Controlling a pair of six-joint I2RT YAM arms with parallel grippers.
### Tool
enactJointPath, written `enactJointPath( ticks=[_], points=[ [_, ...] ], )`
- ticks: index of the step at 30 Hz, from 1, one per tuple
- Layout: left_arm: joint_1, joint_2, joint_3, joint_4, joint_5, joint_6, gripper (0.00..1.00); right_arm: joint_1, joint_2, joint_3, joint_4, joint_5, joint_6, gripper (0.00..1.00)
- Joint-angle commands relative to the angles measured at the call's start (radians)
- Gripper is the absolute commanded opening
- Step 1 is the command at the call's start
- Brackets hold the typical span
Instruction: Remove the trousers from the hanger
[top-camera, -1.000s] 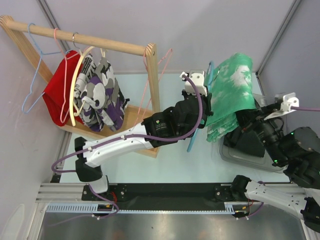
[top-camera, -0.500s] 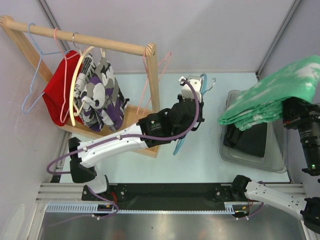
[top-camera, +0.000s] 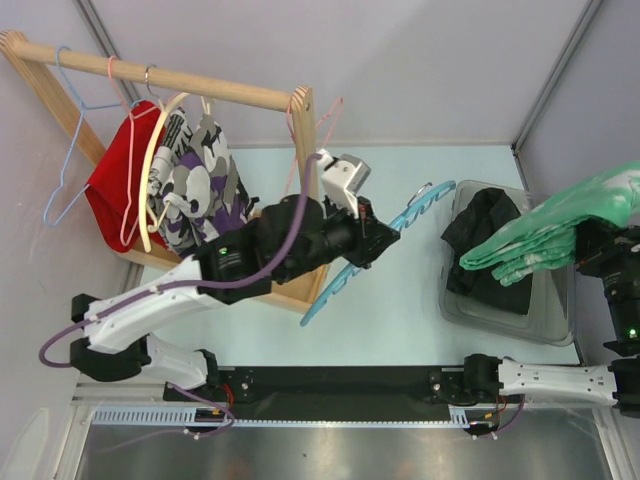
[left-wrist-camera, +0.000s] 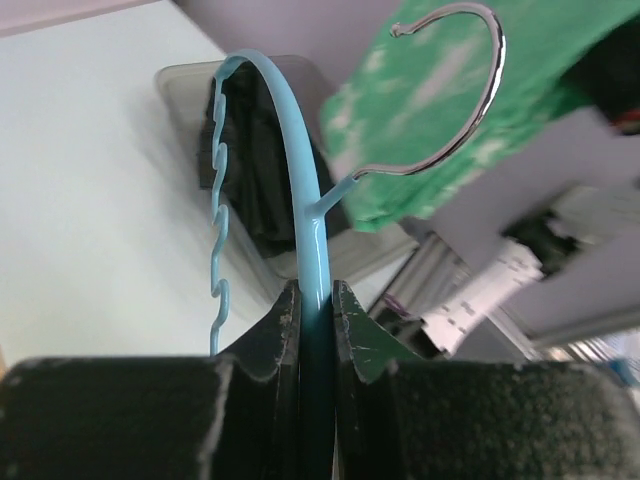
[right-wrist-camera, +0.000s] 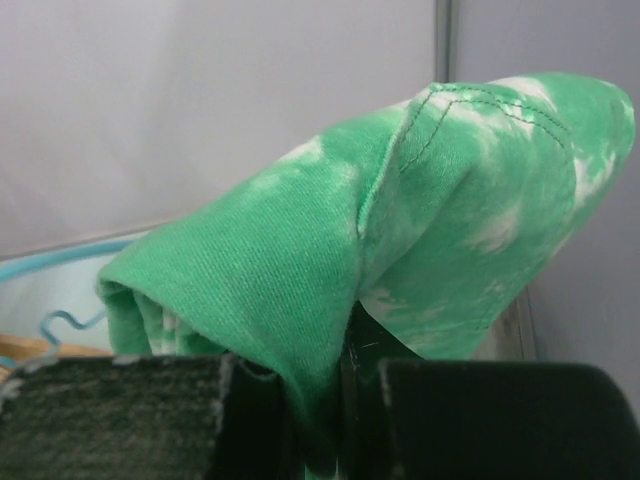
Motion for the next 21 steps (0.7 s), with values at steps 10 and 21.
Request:
enactJointPath(
  ticks=[10,21],
  points=[
    [0.002,-0.334,-0.029,-0.038,0.168,0.071,0.0,0.251,0.055,-0.23,0.319,0.285,-0.02,0.0],
    [0.002,-0.528,0.008,-0.151,0.199,0.086,0.0,0.186,0.213,-0.24,0.276,0.158,0.111,0.0]
  ],
)
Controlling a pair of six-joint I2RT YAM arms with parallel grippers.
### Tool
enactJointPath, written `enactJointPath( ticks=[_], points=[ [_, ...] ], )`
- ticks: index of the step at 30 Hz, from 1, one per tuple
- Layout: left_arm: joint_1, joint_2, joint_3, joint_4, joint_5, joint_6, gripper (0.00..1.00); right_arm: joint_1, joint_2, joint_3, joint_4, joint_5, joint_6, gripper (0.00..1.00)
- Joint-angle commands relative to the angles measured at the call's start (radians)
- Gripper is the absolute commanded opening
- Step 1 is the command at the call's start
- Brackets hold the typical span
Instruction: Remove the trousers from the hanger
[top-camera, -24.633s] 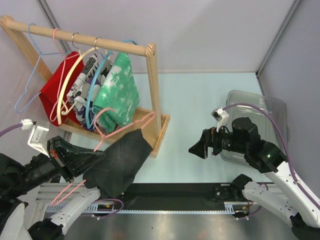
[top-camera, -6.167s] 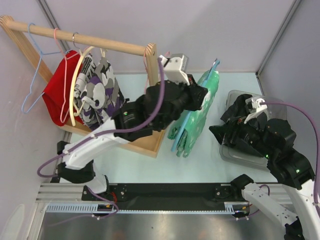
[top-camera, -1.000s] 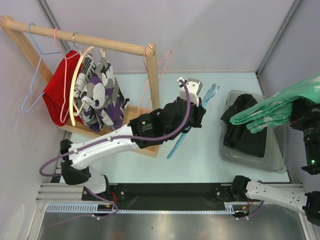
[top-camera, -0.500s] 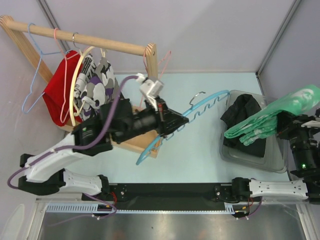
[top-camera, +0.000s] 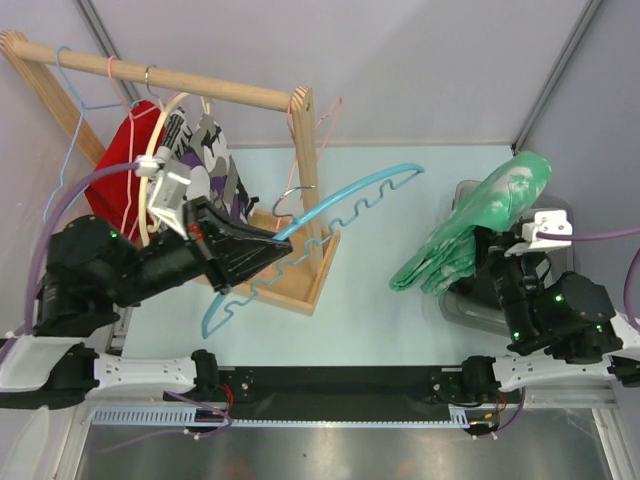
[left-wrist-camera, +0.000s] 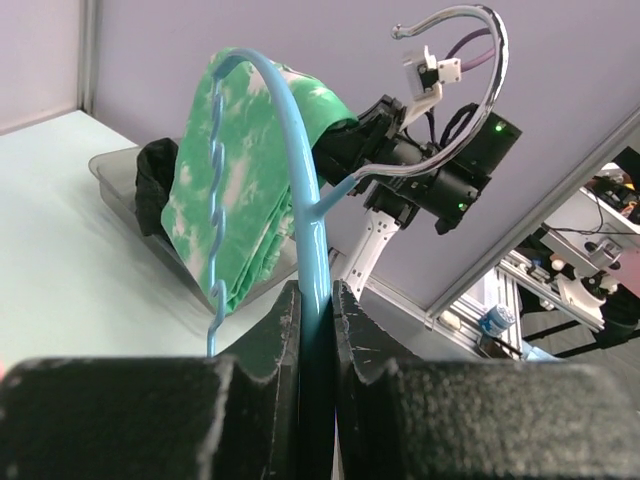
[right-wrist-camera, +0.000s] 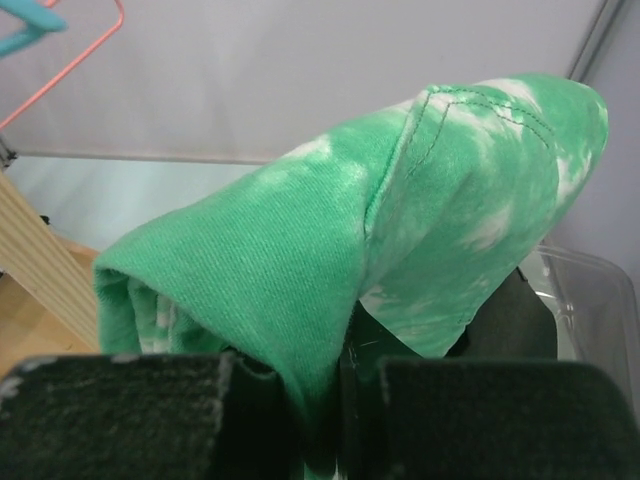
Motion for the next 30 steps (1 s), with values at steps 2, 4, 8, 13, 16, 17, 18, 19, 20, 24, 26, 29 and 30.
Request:
enactJointPath(
  ticks=[2,4,8,13,16,17,18,19,20,24,26,29,30],
  points=[
    [0.0,-0.114,0.029,-0.058,-0.047,0.023,0.0,-0.136,0.105,0.006,0.05,0.047,0.081,0.0],
    [0.0,-0.157,0.031,-0.098,-0.099,0.011,0.0,-0.219,0.204,0.023,-0.011,0.0,0.174,0.0],
    [0.0,-0.199,0.051,-0.193,-0.188,-0.014,0.0,-0.611,0.338,0.207,-0.451,-0.448,0.531,0.0],
    [0.002,-0.248,0.066,-0.297,-0.309,-0.026,0.0,-0.764,0.337,0.187,-0.401,-0.547,0.529,0.0],
    [0.0,-0.271,0.1,-0.353,-0.358,-0.019,0.0,-0.87,0.331,0.203,-0.425,-0.615,0.54,0.0],
    [0.002,-0.286,0.106,-0.364,-0.372,-0.019,0.0,-0.903,0.329,0.207,-0.448,-0.629,0.549,0.0],
    [0.002,-0.292,0.118,-0.376,-0.392,-0.019,0.0,-0.957,0.32,0.21,-0.456,-0.639,0.552,0.0],
    [0.0,-0.299,0.121,-0.403,-0.412,-0.028,0.0,-0.983,0.314,0.218,-0.466,-0.664,0.555,0.0],
    [0.002,-0.314,0.123,-0.413,-0.45,-0.028,0.0,-1.003,0.303,0.221,-0.476,-0.676,0.555,0.0],
    [0.0,-0.338,0.111,-0.456,-0.518,-0.037,0.0,-1.028,0.251,0.259,-0.497,-0.728,0.548,0.0],
    [0.0,-0.339,0.098,-0.468,-0.558,-0.039,0.0,-1.028,0.246,0.315,-0.549,-0.725,0.551,0.0],
    [0.0,-0.316,0.088,-0.5,-0.605,-0.04,0.0,-1.028,0.222,0.384,-0.608,-0.709,0.554,0.0],
    [0.0,-0.3,0.074,-0.499,-0.613,-0.037,0.0,-1.028,0.214,0.397,-0.614,-0.713,0.549,0.0]
  ],
)
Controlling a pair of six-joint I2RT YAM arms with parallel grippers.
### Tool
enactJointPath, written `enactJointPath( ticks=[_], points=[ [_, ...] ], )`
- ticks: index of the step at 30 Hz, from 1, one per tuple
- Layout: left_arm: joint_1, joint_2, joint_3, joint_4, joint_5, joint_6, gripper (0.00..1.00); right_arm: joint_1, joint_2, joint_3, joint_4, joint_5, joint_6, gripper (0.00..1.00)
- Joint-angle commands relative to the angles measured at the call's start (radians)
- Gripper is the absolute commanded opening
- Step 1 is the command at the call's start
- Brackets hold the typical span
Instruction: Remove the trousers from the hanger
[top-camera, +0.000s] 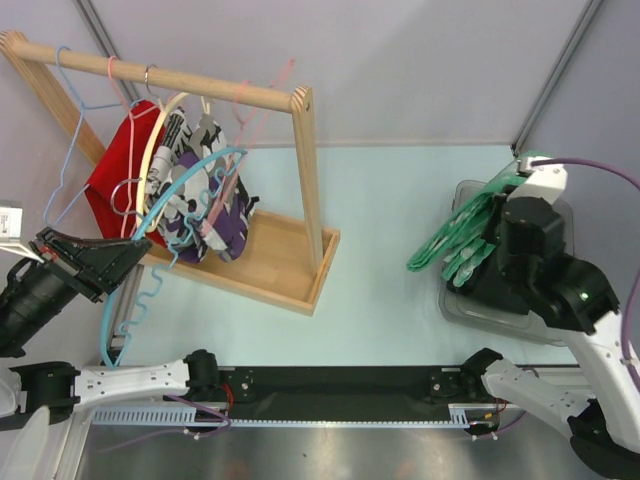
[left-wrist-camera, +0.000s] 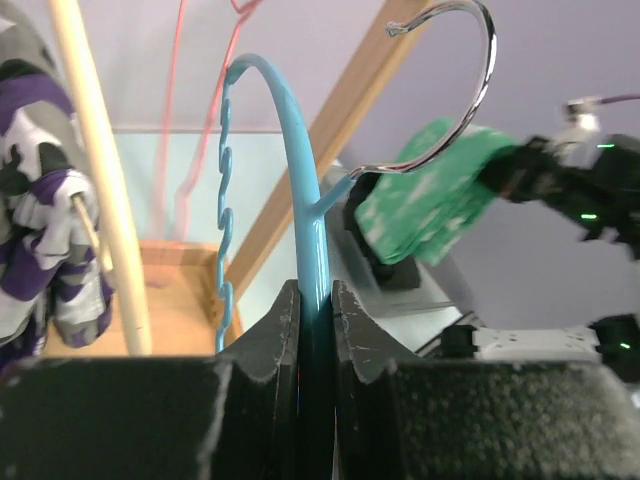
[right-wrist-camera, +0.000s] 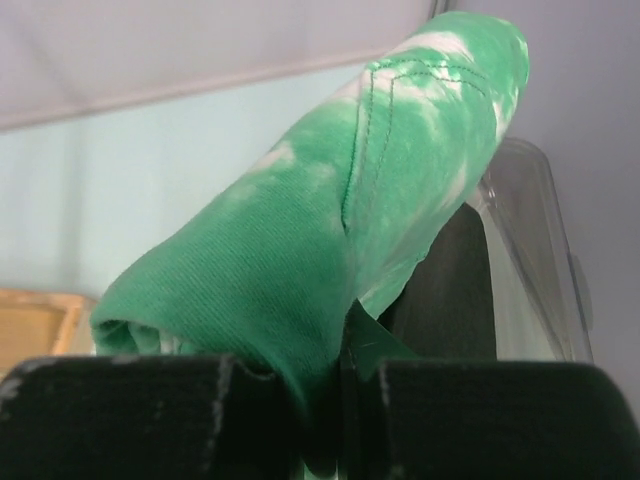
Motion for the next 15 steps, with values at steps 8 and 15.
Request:
enactJointPath(
  ticks=[8,15],
  points=[
    [0.002,0.111,-0.124,0.045,-0.141,0.012,0.0,-0.002,-0.026,0.23,-0.087,0.084,-0.012,0.0],
    [0.003,0.084,-0.128,0.168,0.01,0.025,0.0,-0.025,0.037,0.277,-0.237,0.255,-0.019,0.0]
  ],
)
